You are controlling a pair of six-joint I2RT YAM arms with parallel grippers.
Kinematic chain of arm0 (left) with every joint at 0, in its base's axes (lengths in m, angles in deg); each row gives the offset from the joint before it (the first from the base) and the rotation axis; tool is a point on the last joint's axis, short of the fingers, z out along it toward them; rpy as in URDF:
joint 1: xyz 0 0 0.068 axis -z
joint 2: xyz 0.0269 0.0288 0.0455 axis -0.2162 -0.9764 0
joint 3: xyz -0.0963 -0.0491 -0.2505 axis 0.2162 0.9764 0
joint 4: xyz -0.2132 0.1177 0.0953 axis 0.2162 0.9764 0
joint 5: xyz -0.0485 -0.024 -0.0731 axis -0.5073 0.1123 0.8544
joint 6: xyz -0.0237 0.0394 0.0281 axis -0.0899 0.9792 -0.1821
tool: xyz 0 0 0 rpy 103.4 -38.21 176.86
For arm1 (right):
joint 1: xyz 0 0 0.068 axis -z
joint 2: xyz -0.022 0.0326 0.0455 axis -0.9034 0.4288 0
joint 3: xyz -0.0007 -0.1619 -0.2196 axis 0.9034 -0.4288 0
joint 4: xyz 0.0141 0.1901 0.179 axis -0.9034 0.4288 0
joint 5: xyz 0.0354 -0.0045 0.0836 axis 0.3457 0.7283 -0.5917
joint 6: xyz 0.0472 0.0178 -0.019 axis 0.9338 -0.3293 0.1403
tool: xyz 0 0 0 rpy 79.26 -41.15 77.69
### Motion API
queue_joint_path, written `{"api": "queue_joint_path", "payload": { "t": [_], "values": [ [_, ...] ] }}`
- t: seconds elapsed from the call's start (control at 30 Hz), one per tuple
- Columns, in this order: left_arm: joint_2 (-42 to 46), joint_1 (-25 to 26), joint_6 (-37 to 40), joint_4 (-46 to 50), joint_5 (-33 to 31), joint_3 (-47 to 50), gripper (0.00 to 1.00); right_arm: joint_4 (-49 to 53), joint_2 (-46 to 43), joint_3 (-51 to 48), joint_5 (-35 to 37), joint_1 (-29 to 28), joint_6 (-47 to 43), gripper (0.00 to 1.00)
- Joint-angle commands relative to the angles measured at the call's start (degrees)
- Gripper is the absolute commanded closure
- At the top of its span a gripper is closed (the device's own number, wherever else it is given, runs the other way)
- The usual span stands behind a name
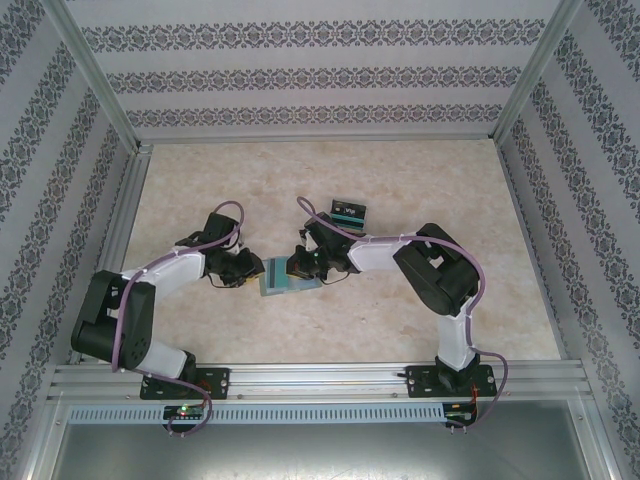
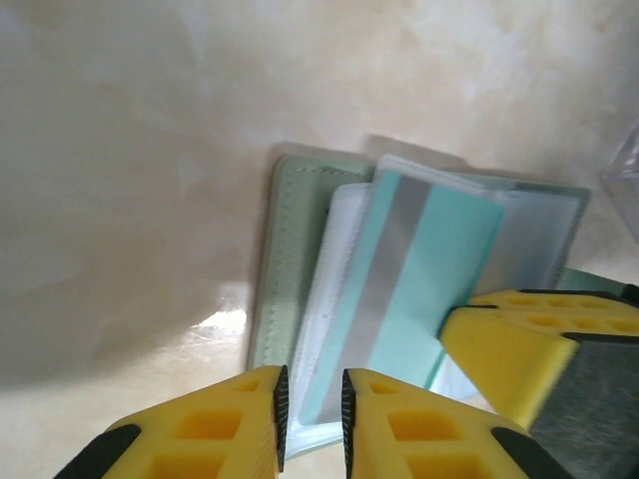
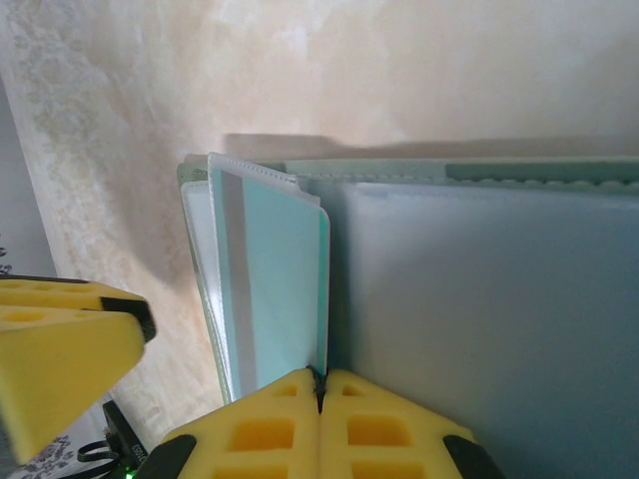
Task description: Take the credit cards out of the card holder
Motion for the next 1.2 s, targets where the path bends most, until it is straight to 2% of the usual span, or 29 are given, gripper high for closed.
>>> {"api": "queue_joint_path", "payload": {
  "t": [0.0,0.27,0.47,0.77,1.17],
  "values": [
    [0.6,0.3,-0.2,-1.2,2.2,-1.1,0.79,2.7,1.8,0.3,0.5,-0.8,-1.3,1.0],
    [-3.3,0.9,-2.9,-9.0,6.7,-0.7,0.86,2.7,2.0,0.2,0.6,-1.0,-1.3,1.0],
    [-7.2,1.7,-3.6,-10.7,6.3,-1.1,0.88,2.7,2.0,0.1,0.6,-1.1,-1.1,1.0],
    [-9.4,1.7,-3.1,-3.4,-0.6,-1.8,0.99,2.6,1.0,-1.6,1.7,-0.8,-0.8,1.0],
    [-5.9,1.7,-3.9,-0.4,-4.8,0.6,1.0,2.3,-1.8,-6.3,4.3,0.5,0.3,1.0]
  ]
}}
